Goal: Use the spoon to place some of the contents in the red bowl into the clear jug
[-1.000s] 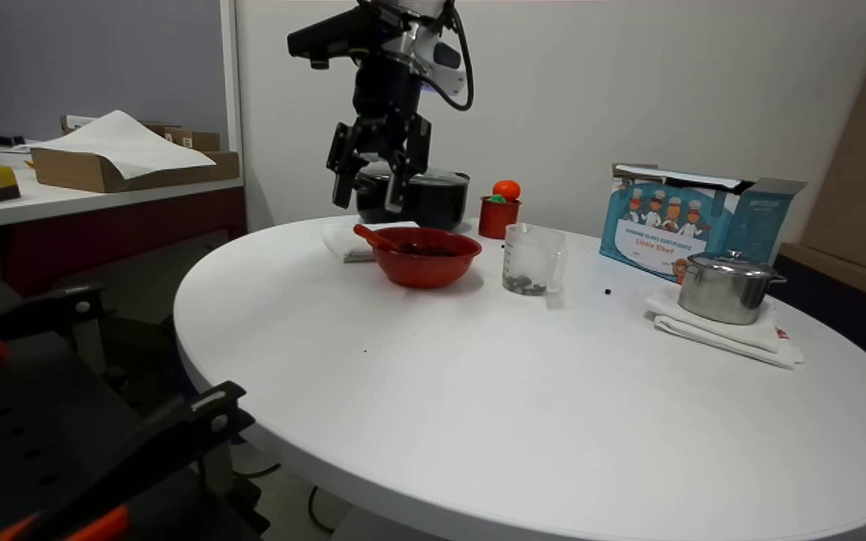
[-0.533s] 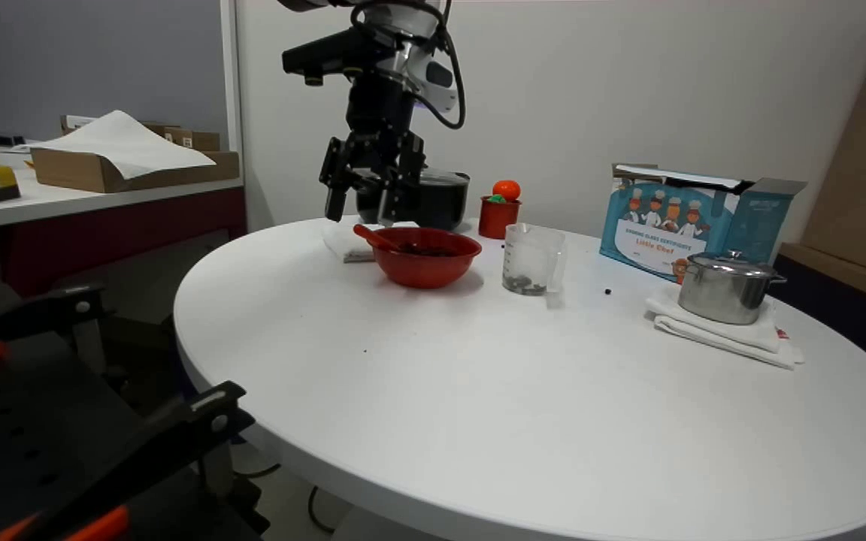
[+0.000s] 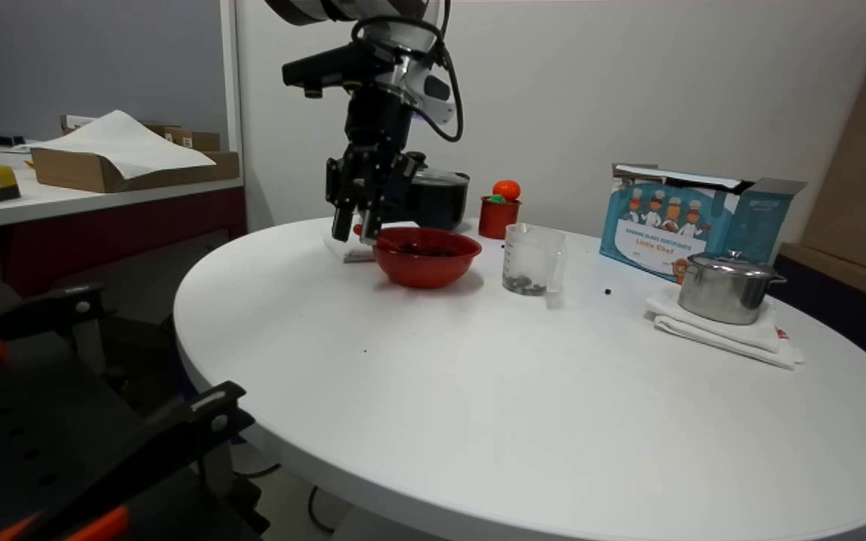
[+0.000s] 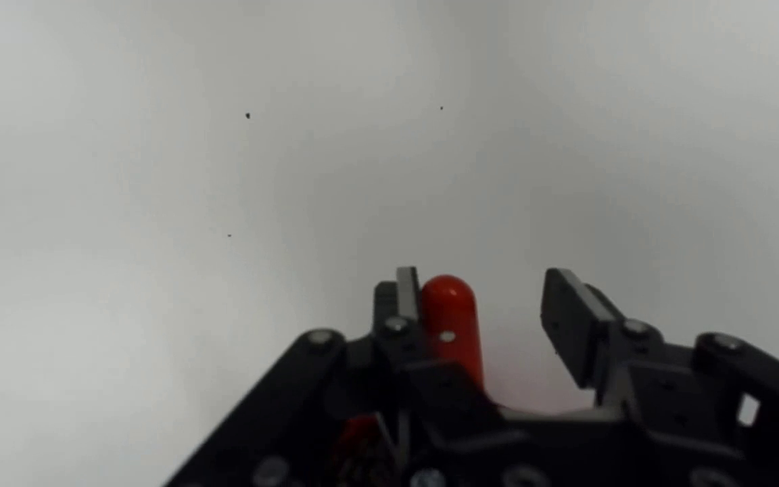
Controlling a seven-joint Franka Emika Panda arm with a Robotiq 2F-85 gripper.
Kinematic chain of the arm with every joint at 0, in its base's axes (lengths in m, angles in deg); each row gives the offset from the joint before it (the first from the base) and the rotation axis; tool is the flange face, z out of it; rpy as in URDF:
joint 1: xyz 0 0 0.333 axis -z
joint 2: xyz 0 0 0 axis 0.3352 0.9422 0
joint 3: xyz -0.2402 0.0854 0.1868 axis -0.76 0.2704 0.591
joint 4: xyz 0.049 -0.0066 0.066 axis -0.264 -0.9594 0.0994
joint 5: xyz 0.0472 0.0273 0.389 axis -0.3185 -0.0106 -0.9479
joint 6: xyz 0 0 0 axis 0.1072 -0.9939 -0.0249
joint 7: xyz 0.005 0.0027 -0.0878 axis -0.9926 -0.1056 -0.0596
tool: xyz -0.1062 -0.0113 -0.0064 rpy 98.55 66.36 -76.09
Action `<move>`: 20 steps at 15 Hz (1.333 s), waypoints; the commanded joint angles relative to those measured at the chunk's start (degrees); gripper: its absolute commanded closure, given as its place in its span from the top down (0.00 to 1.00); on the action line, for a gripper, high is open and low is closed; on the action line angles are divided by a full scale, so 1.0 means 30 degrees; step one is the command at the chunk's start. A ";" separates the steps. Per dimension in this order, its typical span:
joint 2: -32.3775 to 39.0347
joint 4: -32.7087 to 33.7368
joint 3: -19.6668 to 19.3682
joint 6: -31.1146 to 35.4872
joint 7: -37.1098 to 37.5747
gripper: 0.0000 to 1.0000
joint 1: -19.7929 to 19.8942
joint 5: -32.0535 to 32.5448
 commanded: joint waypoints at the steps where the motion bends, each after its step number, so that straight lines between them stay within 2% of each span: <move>1: 0.0354 0.0399 -0.0298 0.0260 -0.0362 0.19 -0.0356 0.0110; 2: 0.0377 0.0446 -0.0297 0.0249 -0.0364 0.13 -0.0369 0.0100; 4: 0.0377 0.0483 -0.0287 0.0250 -0.0392 0.07 -0.0385 0.0073; 5: 0.0360 0.0488 -0.0283 0.0248 -0.0410 0.12 -0.0382 0.0056; 6: 0.0342 0.0497 -0.0275 0.0226 -0.0440 0.12 -0.0372 0.0024; 20: -0.0348 0.0239 -0.0246 -0.0164 -0.0992 0.12 -0.0482 0.0418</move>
